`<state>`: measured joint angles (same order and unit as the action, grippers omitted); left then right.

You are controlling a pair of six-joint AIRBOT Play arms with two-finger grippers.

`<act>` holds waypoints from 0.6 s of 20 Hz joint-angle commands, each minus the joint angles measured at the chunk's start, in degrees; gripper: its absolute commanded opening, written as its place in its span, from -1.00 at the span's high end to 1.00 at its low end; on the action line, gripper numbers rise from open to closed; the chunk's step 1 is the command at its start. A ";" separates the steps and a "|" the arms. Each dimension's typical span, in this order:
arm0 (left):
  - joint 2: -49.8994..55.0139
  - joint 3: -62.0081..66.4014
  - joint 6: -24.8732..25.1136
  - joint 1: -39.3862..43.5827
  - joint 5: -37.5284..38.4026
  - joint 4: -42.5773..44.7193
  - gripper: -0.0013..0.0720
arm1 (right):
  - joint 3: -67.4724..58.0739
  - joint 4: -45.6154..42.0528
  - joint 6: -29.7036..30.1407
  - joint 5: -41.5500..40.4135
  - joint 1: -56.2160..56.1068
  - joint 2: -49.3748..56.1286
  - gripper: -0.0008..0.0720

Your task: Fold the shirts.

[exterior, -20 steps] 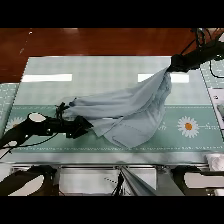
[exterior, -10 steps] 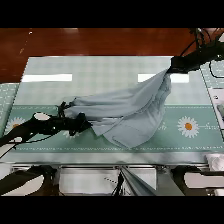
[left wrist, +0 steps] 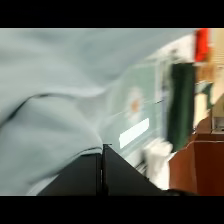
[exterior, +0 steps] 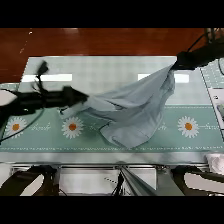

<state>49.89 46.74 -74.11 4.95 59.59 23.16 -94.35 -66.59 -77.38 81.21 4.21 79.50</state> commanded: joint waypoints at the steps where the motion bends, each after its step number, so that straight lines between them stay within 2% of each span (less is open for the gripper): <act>1: -10.56 16.15 -2.25 -6.45 2.40 -0.31 0.91 | -1.57 0.04 1.42 -3.39 0.02 -8.70 0.87; 4: -14.29 32.22 -2.01 -16.24 2.36 -0.24 0.91 | -4.90 -1.55 2.54 -12.70 0.02 -19.02 0.87; 6: -14.93 42.21 -2.05 -23.67 2.40 -0.02 0.91 | -7.41 -4.50 1.95 -22.40 0.02 -25.99 0.87; 8: -15.06 50.10 -5.22 -30.29 2.54 0.00 0.91 | -9.77 -7.96 0.92 -30.25 0.02 -31.80 0.87; 10: -15.19 55.21 -8.61 -35.12 4.48 0.35 0.91 | -13.35 -13.38 -1.97 -31.10 0.02 -35.34 0.87; 12: -15.28 58.36 -11.74 -37.57 10.88 3.48 0.91 | -16.61 -18.80 -4.22 -28.28 0.02 -37.35 0.87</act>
<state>35.11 98.02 -81.03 -26.94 64.60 23.44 -106.76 -77.25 -78.30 54.98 4.21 46.85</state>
